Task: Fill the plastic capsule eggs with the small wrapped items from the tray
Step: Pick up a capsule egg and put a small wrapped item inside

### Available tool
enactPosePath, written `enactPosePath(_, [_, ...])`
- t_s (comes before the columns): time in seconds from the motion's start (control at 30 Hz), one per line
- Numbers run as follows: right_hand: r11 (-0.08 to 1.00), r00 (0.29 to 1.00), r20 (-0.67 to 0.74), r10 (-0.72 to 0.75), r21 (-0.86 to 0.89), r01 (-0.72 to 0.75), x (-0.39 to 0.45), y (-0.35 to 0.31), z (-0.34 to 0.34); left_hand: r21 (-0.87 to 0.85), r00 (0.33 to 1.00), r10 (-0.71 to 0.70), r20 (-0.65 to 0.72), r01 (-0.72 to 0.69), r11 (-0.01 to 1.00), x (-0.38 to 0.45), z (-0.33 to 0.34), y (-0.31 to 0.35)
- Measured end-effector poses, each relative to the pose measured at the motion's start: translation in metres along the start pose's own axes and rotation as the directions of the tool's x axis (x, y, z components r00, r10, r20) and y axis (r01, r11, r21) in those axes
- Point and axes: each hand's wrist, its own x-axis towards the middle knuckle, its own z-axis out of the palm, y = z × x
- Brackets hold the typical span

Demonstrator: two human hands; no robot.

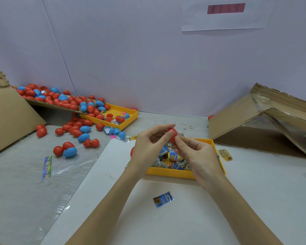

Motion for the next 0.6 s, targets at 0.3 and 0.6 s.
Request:
enactPosePath(0.3, [1.000,1.000,0.001,-0.009,0.003,0.009,0.0000,-0.0034,-0.0024,-0.037,1.000,0.031,-0.005,-0.031,0.999,-0.0012,0.0045,-0.0024])
enactPosePath(0.6, [1.000,0.999,-0.039,-0.024,-0.007,0.024,0.0021,-0.0004,-0.0029,-0.025,1.000,0.001,-0.027,-0.002,1.000,0.0003,0.0038,-0.0056])
